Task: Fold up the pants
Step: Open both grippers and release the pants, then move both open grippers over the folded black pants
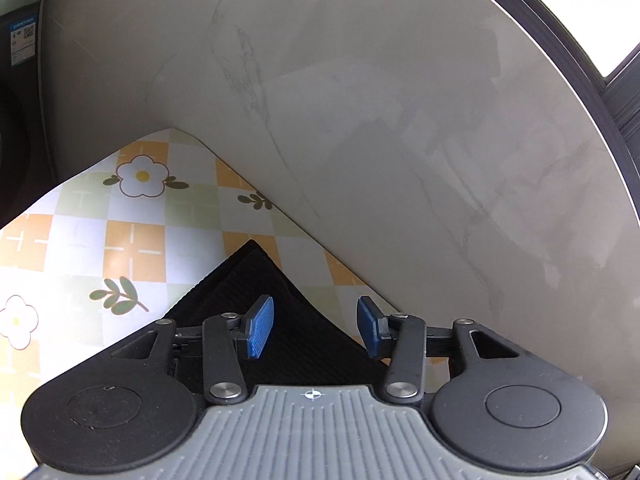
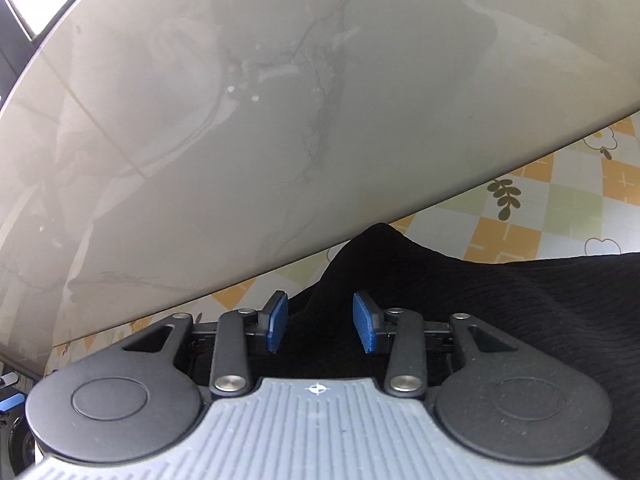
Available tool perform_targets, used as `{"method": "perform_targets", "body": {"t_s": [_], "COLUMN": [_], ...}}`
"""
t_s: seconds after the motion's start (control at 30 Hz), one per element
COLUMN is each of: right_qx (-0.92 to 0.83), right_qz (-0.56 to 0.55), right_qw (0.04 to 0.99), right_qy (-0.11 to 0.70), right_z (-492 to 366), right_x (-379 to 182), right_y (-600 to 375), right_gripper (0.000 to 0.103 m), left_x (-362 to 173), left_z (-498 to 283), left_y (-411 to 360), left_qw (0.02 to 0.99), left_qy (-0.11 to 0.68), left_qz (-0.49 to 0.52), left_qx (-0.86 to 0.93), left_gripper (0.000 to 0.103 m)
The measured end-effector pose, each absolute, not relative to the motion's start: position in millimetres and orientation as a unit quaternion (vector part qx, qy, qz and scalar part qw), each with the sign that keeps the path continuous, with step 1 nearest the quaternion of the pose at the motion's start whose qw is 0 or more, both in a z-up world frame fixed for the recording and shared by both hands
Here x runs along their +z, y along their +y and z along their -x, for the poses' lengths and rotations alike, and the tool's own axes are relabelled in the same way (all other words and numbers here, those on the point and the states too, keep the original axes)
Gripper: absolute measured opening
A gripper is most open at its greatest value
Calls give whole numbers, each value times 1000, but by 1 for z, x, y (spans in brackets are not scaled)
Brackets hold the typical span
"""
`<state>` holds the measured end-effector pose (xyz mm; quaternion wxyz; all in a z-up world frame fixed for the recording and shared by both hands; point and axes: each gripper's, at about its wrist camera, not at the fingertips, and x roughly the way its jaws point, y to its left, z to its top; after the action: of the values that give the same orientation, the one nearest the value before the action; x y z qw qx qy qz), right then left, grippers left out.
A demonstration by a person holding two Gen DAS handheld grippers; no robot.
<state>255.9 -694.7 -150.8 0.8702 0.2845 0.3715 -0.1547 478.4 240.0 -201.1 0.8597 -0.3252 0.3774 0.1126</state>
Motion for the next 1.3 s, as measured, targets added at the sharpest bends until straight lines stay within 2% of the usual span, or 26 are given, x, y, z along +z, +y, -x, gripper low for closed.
{"method": "perform_targets", "body": {"t_s": [0.27,0.43,0.57,0.63,0.87,0.93,0.97,1.0,1.03,1.13,1.23,1.3], "right_qx": [-152,-169,-161,-161,-178,-214,-231,-253,-266,-284,-305,-311], "right_qz": [-307,-339,-379,-390,-444,-459,-472,-492,-503,-485,-363,-354], "right_qw": [866,847,828,817,783,774,767,758,754,780,858,866], "right_qy": [365,374,382,394,398,379,368,345,328,274,200,169], "right_z": [-154,-93,-62,-54,-29,-22,-18,-11,-7,-4,-9,-5], "right_x": [-125,-120,-125,-131,-150,-154,-156,-157,-155,-129,-78,-60], "right_y": [-682,-656,-640,-631,-622,-634,-640,-651,-657,-674,-667,-679], "right_gripper": [40,40,40,44,48,56,56,48,9,4,0,0], "left_x": [-201,-220,-236,-242,-266,-271,-272,-272,-274,-269,-267,-267], "left_z": [-378,-342,-338,-342,-355,-369,-371,-374,-380,-386,-389,-391], "left_y": [283,285,273,263,252,250,251,252,249,249,251,252], "left_qw": [830,808,795,789,772,771,774,778,783,789,790,792], "left_qy": [377,396,404,411,425,420,418,416,413,409,403,403], "left_qz": [388,411,434,442,453,456,452,447,442,431,433,428], "left_qx": [137,145,130,116,136,147,150,150,149,155,161,166], "left_gripper": [48,48,48,49,49,41,18,14,13,11,11,11]}}
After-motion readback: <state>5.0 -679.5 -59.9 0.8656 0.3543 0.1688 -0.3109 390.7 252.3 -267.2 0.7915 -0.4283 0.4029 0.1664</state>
